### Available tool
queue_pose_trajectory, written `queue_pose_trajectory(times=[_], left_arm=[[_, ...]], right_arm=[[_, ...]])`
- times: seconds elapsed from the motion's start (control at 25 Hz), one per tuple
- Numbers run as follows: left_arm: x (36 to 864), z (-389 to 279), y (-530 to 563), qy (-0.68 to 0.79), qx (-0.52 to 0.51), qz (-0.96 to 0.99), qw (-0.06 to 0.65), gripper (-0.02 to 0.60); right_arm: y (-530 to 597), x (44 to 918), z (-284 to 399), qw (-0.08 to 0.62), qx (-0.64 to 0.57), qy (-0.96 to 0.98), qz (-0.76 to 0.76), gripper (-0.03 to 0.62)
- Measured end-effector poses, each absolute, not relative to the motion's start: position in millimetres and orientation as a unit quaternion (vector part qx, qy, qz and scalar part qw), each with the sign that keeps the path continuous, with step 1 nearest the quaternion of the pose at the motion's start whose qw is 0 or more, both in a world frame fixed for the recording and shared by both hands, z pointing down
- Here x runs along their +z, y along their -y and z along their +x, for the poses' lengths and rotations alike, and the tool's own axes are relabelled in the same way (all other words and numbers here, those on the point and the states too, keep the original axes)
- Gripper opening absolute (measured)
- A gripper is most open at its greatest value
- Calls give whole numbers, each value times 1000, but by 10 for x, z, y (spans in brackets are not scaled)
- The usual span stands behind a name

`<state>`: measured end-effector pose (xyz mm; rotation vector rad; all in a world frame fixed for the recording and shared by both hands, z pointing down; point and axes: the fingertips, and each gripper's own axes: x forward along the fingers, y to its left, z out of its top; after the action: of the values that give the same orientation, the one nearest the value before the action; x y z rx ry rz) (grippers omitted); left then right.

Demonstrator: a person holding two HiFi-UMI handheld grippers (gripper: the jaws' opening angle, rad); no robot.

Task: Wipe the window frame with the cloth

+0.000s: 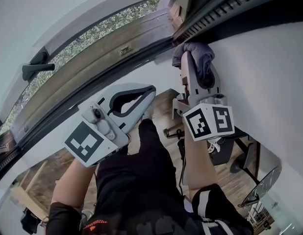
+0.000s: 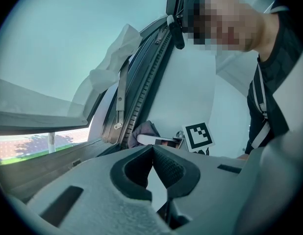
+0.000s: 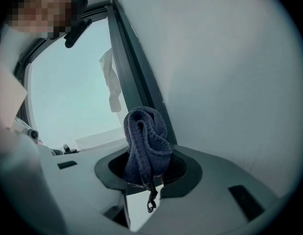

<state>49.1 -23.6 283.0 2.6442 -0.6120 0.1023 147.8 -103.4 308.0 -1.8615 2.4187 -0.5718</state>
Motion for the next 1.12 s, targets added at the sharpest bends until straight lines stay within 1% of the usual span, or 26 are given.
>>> queue_pose_trajectory(times=[0.56,1.12], left_arm=[[3111,469,190,219,46,946,233,20],[3309,456,132,220,51,942,247,20]], right_arm=[[1047,3508,1504,8,-214,-767,-605,120],[1061,3724,1510,0,-221,-767,-603,120]])
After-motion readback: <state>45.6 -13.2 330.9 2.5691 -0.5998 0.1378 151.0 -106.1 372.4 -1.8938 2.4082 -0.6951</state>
